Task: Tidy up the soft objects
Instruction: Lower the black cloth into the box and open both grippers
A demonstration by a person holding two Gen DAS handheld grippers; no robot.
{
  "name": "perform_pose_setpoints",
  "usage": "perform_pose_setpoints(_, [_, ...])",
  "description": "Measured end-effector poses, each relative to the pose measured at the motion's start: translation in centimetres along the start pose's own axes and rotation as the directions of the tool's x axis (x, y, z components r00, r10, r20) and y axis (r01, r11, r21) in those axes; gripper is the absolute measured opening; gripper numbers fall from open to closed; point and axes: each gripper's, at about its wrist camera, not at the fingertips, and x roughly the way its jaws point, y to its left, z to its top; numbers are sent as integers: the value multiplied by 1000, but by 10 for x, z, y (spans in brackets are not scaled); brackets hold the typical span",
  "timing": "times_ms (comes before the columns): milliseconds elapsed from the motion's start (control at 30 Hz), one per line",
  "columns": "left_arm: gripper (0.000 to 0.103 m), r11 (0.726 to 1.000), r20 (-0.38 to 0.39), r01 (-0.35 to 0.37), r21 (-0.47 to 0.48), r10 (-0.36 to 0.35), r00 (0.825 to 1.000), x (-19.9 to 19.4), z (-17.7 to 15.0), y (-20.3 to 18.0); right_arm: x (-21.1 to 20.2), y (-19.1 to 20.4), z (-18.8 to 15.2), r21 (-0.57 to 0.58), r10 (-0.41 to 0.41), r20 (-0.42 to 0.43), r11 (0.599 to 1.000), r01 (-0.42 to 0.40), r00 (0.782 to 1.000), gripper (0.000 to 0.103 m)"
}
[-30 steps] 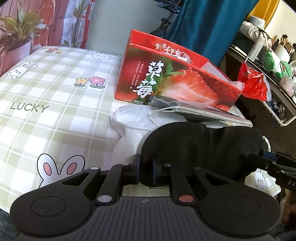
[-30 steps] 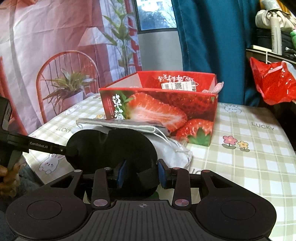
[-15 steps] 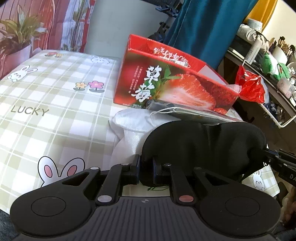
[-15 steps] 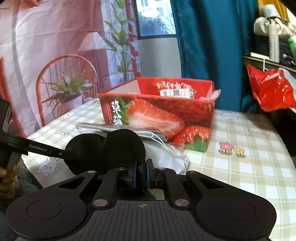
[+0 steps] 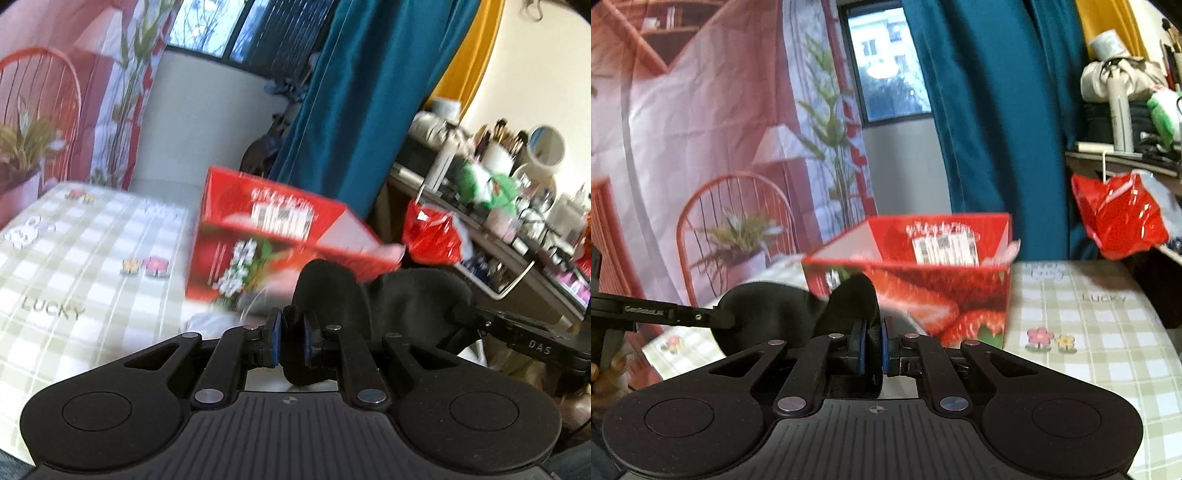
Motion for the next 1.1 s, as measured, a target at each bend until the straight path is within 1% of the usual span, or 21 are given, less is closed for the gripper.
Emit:
perform_pose_setpoints(100, [13,1000,39,9,19,-9,999,-8,9,-7,-7,1,11,-13,2,38,1000,-2,999,7])
perform_pose_setpoints(167, [13,999,51,8,34,-10,999,-9,15,-11,-11,3,18,-35,2,58,999,1,998,7])
perform_pose_setpoints(267, [13,999,60,-2,48,-1,998,-4,26,-14,-9,6,28,-68,-7,58,998,11,998,7])
perform_pose_setpoints(400, [13,997,76,-30,68,24,997,12,50,-16,4,5,47,-100,-14,51,995,19,999,7])
perform_pose_setpoints(533, [13,995,76,-64,79,58,995,39,81,-15,29,2,71,-128,-19,32,991,23,999,7])
perform_pose_setpoints(600, [13,992,84,-88,91,81,993,53,97,-15,45,0,82,-160,-32,21,986,35,999,7])
perform_pose_setpoints(733, [13,983,111,-148,108,136,984,86,129,-15,83,-6,103,-210,-72,-1,975,70,997,7])
perform_pose_setpoints(800, [13,980,120,-170,106,157,980,105,142,-15,103,-10,112,-220,-99,2,971,97,995,7])
perform_pose_setpoints(833, [13,979,117,-176,102,163,980,114,148,-14,113,-13,117,-221,-108,8,969,107,994,7])
perform_pose_setpoints(967, [13,982,44,-187,36,185,982,155,157,1,154,-27,126,-194,-155,15,969,155,988,7])
perform_pose_setpoints(1033, [13,980,13,-198,26,198,980,168,155,8,177,-35,124,-171,-178,-23,970,172,984,7])
perform_pose_setpoints(1100, [13,977,-17,-213,32,214,977,181,152,14,195,-42,119,-171,-196,-63,968,183,979,7])
